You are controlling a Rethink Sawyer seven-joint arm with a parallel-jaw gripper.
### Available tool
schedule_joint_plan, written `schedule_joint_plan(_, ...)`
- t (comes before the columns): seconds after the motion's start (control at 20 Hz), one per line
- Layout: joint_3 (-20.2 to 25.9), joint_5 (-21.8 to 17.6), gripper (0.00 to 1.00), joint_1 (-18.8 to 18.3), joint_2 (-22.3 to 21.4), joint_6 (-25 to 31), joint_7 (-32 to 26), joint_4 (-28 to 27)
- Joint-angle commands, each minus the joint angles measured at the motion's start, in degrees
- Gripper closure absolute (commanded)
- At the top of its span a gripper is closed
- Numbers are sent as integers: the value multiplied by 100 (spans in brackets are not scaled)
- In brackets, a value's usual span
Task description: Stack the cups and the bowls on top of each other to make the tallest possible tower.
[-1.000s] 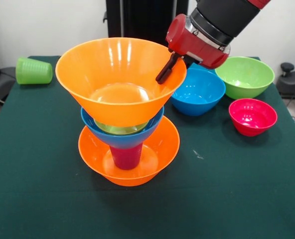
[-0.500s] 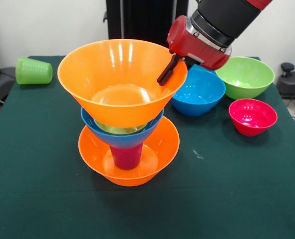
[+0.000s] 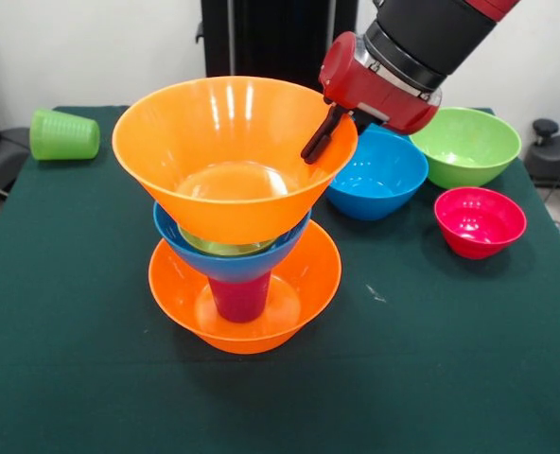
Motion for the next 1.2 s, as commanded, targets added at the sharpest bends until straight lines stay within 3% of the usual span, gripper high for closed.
schedule_joint_plan(0.05,368,122,100,5,284,234,981,259)
schedule_joint_plan(1.2,230,-35,100,98,243,382,842,256)
